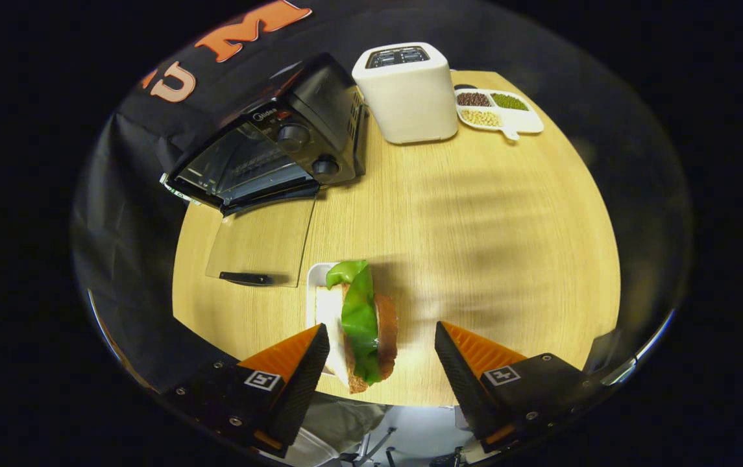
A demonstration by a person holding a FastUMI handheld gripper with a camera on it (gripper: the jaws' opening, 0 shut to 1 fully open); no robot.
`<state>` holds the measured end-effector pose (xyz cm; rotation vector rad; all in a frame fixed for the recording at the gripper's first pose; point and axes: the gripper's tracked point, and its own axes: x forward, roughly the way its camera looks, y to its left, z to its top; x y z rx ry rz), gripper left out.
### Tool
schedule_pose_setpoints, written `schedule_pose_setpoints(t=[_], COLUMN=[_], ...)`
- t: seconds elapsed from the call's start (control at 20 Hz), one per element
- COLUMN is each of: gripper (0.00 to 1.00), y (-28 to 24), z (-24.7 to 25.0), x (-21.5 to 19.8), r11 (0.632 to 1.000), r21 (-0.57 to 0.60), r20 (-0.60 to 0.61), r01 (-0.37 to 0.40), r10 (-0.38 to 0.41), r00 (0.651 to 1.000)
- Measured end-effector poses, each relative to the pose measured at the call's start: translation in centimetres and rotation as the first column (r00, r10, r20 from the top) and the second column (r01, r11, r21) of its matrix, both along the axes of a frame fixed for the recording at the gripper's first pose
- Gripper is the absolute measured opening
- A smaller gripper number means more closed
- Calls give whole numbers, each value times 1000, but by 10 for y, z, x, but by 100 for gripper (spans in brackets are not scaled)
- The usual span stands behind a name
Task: Open the toaster oven, put the food inside, and close the toaster oven door.
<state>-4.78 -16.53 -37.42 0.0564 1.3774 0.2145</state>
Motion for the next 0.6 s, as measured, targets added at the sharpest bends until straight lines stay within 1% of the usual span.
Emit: schedule_pose_setpoints(t=[0.1,0.15,0.2,0.25,0.35,0.4,0.45,0.55,0.6], gripper=[91,85,80,66,50,45,38,32,30], y=[6,9,9,12,19,23,24,21,24], z=[-8,-11,-12,-8,0,6,12,21,30], x=[-7,-11,-13,-14,-15,-13,-13,-11,-11], r11=[999,998,996,996,996,996,996,997,997], r21=[28,30,27,33,58,68,58,4,0], r20=[-58,-80,-93,-97,-100,-89,-73,-18,-3], r01=[-30,-55,-79,-78,-63,-57,-63,-79,-74], r10=[32,58,82,81,69,63,67,79,74], r00=[998,995,992,992,993,994,995,997,997])
